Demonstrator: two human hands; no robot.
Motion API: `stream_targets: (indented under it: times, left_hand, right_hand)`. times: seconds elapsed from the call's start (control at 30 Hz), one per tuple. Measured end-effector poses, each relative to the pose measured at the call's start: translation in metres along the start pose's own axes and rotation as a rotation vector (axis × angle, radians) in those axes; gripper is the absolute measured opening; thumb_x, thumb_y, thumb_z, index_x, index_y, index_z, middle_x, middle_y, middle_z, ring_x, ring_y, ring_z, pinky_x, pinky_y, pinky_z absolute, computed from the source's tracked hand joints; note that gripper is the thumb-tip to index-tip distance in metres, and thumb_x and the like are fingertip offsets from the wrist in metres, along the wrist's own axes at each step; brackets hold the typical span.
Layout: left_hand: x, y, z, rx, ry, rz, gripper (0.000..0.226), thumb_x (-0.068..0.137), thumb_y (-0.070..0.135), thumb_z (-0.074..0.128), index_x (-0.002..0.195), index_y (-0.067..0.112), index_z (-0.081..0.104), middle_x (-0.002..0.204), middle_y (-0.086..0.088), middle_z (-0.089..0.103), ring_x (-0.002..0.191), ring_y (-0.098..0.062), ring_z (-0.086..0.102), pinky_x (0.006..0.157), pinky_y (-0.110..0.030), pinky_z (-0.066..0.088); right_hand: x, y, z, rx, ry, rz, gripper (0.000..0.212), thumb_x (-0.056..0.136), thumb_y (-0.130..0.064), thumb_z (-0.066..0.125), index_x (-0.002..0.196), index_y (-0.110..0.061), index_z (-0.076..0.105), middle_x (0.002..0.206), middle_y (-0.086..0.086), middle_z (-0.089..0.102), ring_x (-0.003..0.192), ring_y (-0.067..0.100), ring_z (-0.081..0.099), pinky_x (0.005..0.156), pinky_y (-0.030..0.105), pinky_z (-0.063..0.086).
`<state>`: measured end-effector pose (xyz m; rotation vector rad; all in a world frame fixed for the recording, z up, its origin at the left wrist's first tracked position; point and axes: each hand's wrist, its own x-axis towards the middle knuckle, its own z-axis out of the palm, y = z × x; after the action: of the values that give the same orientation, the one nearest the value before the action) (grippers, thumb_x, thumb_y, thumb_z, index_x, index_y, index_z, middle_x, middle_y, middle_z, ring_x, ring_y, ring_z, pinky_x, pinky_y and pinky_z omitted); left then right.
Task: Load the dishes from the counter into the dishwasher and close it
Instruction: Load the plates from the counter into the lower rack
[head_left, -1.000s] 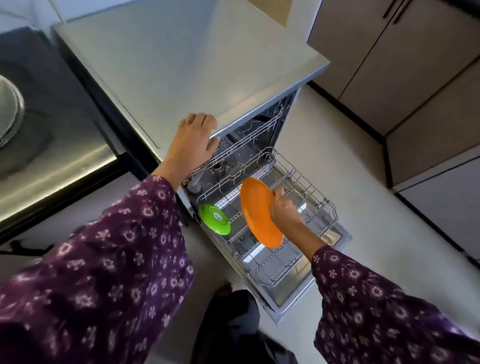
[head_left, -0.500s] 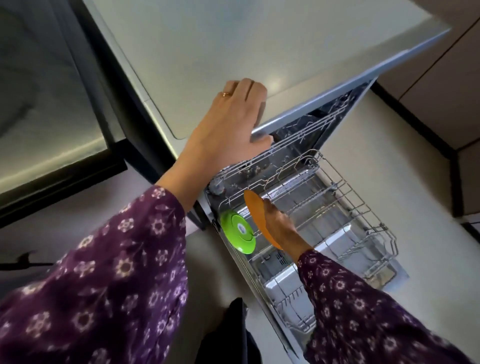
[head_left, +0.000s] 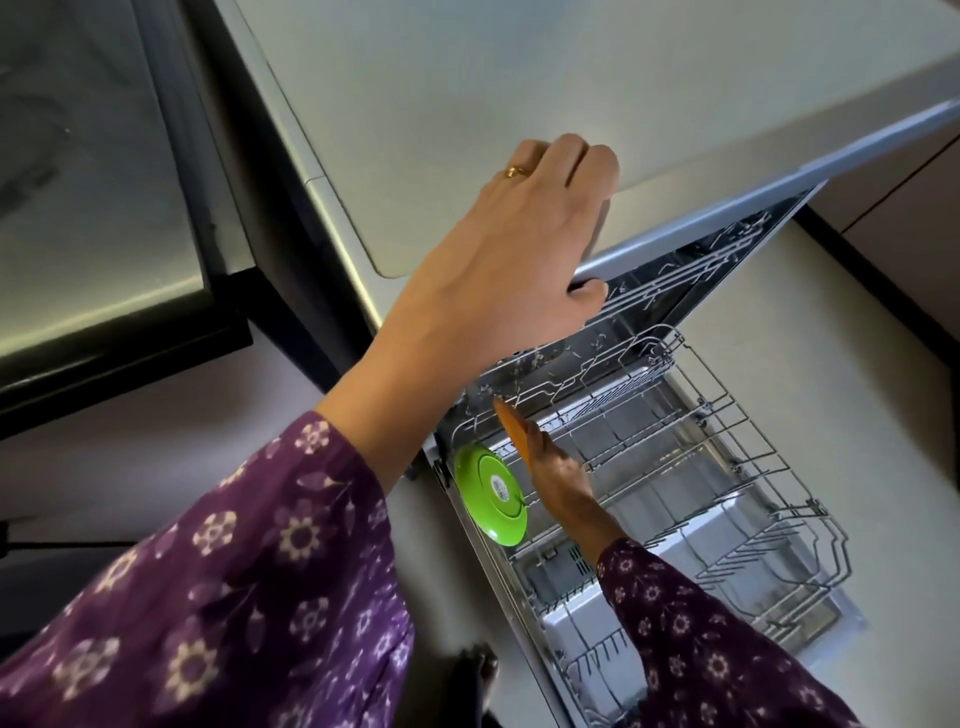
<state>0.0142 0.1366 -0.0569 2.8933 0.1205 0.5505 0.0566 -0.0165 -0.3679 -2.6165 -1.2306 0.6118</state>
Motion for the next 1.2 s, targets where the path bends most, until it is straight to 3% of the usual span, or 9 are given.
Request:
stream_targets:
  times: [0.23, 0.43, 0.57, 0.67, 0.83, 0.97, 1.03, 1.1, 1.2]
  left_hand:
    - [-0.001, 0.004, -0.004, -0.008, -0.009, -0.021, 0.034, 0.076, 0.025, 0.061, 0.103, 0.01, 0.046, 0.098, 0.002, 0.037, 0.091, -0.016, 0.032, 0.074, -0.023, 0.03]
    - [-0.001, 0.005, -0.005, 0.0, -0.008, -0.015, 0.031, 0.077, 0.024, 0.06, 0.1, 0.012, 0.044, 0.099, 0.001, 0.038, 0.096, -0.02, 0.04, 0.073, -0.023, 0.028]
    - [-0.002, 0.005, -0.004, -0.017, -0.007, -0.015, 0.031, 0.077, 0.024, 0.059, 0.095, 0.018, 0.035, 0.097, 0.004, 0.032, 0.091, -0.015, 0.03, 0.074, -0.024, 0.029]
    - [-0.002, 0.003, -0.002, 0.001, 0.003, -0.015, 0.032, 0.078, 0.025, 0.06, 0.102, 0.013, 0.043, 0.098, 0.004, 0.032, 0.092, -0.013, 0.028, 0.075, -0.023, 0.03]
    - [-0.002, 0.002, -0.001, 0.004, 0.02, -0.005, 0.035, 0.079, 0.025, 0.062, 0.106, 0.011, 0.044, 0.098, 0.004, 0.031, 0.092, -0.013, 0.027, 0.078, -0.022, 0.029]
    - [-0.002, 0.002, 0.0, 0.003, 0.031, 0.0, 0.034, 0.079, 0.025, 0.061, 0.106, 0.012, 0.043, 0.098, 0.004, 0.031, 0.091, -0.014, 0.028, 0.077, -0.023, 0.031]
    - [-0.002, 0.002, 0.001, -0.001, 0.04, 0.006, 0.034, 0.079, 0.025, 0.061, 0.106, 0.012, 0.043, 0.097, 0.004, 0.03, 0.09, -0.013, 0.028, 0.078, -0.023, 0.032]
    - [-0.002, 0.002, 0.001, -0.007, 0.053, 0.006, 0.035, 0.079, 0.025, 0.061, 0.106, 0.011, 0.044, 0.097, 0.004, 0.031, 0.09, -0.014, 0.028, 0.078, -0.024, 0.034]
    - [-0.001, 0.002, 0.001, -0.002, 0.066, 0.012, 0.037, 0.077, 0.026, 0.063, 0.106, 0.01, 0.045, 0.097, 0.003, 0.033, 0.091, -0.016, 0.033, 0.076, -0.024, 0.033]
  right_hand:
    - [-0.007, -0.004, 0.006, -0.333, -0.145, -0.028, 0.076, 0.06, -0.002, 0.075, 0.127, 0.007, 0.039, 0.092, 0.02, 0.068, 0.048, 0.018, 0.063, 0.033, 0.027, 0.048]
    - [-0.007, -0.004, 0.02, -0.418, -0.063, -0.077, 0.067, 0.064, -0.011, 0.071, 0.123, 0.005, 0.044, 0.095, 0.021, 0.07, 0.051, 0.019, 0.065, 0.034, 0.024, 0.046]
    - [-0.019, -0.001, 0.04, -0.441, -0.116, -0.083, 0.036, 0.097, -0.004, 0.027, 0.127, 0.007, 0.043, 0.105, 0.026, 0.066, 0.051, 0.023, 0.066, 0.033, 0.025, 0.048]
    - [-0.013, 0.005, 0.068, -0.419, -0.199, 0.004, 0.066, 0.078, -0.01, 0.067, 0.131, 0.011, 0.034, 0.097, 0.029, 0.067, 0.055, 0.025, 0.068, 0.035, 0.027, 0.05]
    - [-0.004, -0.001, 0.078, -0.304, -0.184, -0.012, 0.073, 0.07, -0.015, 0.064, 0.13, 0.012, 0.03, 0.092, 0.026, 0.069, 0.045, 0.02, 0.064, 0.032, 0.024, 0.046]
    - [-0.006, -0.016, 0.089, -0.209, -0.244, 0.047, 0.073, 0.054, -0.008, 0.085, 0.118, 0.009, 0.058, 0.093, 0.033, 0.066, 0.071, 0.039, 0.07, 0.043, 0.038, 0.055]
    - [-0.013, -0.027, 0.072, -0.173, -0.287, 0.106, 0.072, 0.072, -0.007, 0.076, 0.133, 0.011, 0.042, 0.118, 0.039, 0.054, 0.099, 0.046, 0.063, 0.07, 0.043, 0.058]
    - [-0.019, -0.025, 0.071, -0.074, -0.198, 0.136, 0.062, 0.096, -0.004, 0.043, 0.146, 0.005, 0.008, 0.147, 0.035, 0.022, 0.133, 0.045, 0.034, 0.106, 0.046, 0.038]
    - [-0.025, -0.027, 0.065, 0.003, -0.154, 0.231, 0.059, 0.1, -0.011, 0.033, 0.148, 0.002, 0.001, 0.153, 0.027, 0.008, 0.141, 0.04, 0.016, 0.116, 0.042, 0.02]
